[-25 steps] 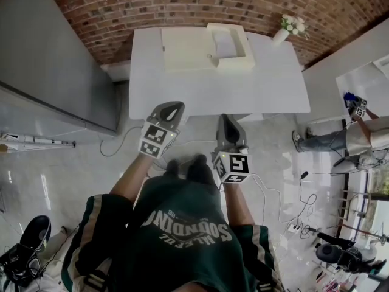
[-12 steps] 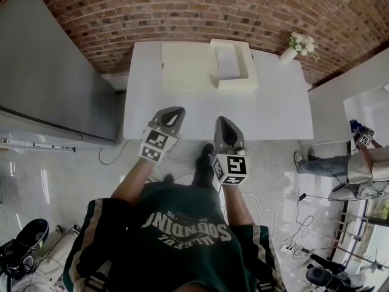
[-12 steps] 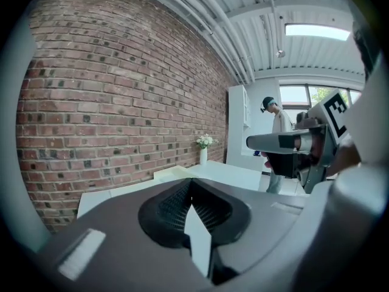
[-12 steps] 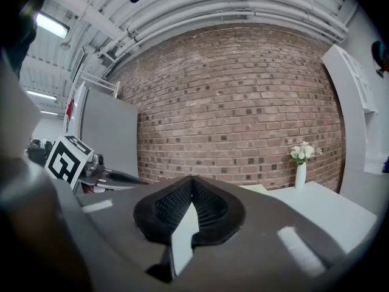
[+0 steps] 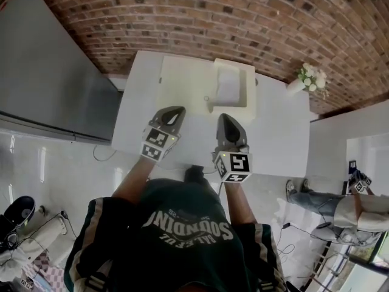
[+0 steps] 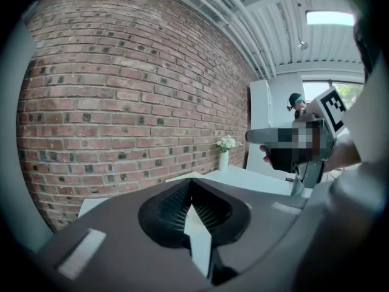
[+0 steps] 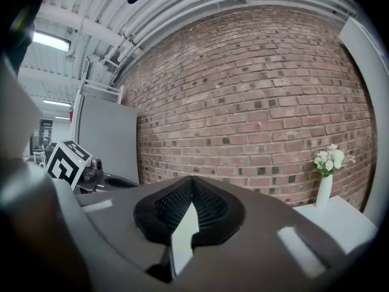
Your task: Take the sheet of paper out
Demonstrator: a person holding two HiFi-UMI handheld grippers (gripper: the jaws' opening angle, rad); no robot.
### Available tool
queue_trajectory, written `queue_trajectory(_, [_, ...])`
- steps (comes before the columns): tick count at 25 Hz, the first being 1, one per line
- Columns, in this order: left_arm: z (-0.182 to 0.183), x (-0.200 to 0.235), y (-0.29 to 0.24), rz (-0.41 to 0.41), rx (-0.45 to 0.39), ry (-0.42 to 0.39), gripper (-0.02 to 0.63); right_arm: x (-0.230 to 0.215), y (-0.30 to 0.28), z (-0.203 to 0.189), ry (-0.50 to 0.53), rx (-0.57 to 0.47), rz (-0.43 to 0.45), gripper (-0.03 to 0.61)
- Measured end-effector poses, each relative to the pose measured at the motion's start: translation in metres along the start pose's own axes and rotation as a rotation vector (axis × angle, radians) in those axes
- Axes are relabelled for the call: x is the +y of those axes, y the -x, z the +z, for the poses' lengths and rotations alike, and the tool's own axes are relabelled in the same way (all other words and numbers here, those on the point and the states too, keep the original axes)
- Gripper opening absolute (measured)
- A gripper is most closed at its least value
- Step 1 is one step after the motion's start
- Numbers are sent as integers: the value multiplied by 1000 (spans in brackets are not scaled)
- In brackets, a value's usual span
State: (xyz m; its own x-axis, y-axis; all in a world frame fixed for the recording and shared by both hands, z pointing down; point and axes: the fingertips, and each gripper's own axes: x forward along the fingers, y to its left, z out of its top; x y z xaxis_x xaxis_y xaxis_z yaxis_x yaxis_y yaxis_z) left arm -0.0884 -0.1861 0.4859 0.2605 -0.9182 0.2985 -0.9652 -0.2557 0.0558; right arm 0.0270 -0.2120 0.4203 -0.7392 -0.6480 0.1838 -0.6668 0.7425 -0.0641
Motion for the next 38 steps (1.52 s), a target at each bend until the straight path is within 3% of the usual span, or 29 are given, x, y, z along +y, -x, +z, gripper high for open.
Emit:
queue_trajectory(10, [24, -2, -78, 92, 15, 23, 11, -77, -38, 7, 13, 15, 96, 0])
queue_trajectory(18, [26, -1, -103, 113, 21, 36, 11, -97, -56, 3, 15, 35, 126, 0])
queue_trajectory(38, [12, 27, -167, -5, 77, 39, 12, -122, -97, -14, -11, 87, 44, 0])
